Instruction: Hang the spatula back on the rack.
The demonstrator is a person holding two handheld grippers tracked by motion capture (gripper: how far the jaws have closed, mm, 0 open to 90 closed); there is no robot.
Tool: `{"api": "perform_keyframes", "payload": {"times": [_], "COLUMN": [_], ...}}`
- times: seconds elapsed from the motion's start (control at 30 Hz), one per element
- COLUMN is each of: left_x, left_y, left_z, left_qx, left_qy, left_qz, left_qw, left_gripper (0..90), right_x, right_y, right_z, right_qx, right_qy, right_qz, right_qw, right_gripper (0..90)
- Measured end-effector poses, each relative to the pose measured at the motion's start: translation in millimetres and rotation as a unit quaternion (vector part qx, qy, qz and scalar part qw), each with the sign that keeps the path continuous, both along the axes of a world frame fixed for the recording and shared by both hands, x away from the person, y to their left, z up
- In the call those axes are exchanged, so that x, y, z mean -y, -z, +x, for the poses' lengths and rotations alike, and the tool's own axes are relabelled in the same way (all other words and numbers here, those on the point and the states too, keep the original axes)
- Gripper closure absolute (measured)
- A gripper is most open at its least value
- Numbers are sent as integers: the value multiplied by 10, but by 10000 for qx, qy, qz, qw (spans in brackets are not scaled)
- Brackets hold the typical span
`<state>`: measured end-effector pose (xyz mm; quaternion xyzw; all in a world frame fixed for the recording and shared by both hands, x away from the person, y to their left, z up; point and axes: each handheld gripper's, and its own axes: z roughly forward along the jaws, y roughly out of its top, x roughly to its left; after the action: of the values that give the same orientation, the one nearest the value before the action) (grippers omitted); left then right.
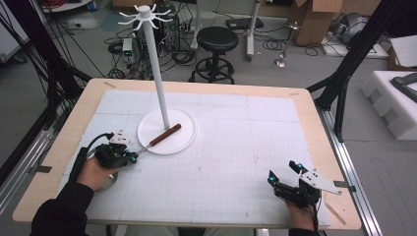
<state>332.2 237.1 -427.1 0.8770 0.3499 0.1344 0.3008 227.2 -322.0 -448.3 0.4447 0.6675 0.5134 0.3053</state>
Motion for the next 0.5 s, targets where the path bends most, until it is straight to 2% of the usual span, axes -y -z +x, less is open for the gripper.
{"api": "perform_keyframes", "payload": {"times": [0.13,0.27,0.3,0.33,0.37,0.43,0.47,0.5], "left_x": [-4,-31,-31,-42,-50,-46,-38,-38], "left_y": [-32,-149,-149,-176,-227,-270,-314,-314], "left_z": [-36,-133,-133,-154,-206,-256,-315,-315], "left_qx": [27,247,247,278,367,451,543,543], "left_qy": [26,-9,-9,-6,-9,34,87,87], "left_qz": [-96,-479,-479,-549,-718,-855,-969,-969], "left_qw": [9999,9985,9985,9981,9967,9953,9938,9938], "left_gripper": [839,840,839,839,840,840,839,840], "right_x": [1,3,3,3,7,7,8,8], "right_y": [0,-1,-1,0,0,-1,-1,-1], "right_z": [0,1,1,0,0,0,-1,-1], "right_qx": [-1,-4,-4,-3,-6,-12,-10,-10], "right_qy": [-4,-16,-16,-17,-16,-19,-11,-11], "right_qz": [2,1,1,4,2,7,5,5], "right_qw": [10000,10000,10000,10000,10000,10000,10000,10000], "right_gripper": [150,153,153,153,154,154,154,154]}}
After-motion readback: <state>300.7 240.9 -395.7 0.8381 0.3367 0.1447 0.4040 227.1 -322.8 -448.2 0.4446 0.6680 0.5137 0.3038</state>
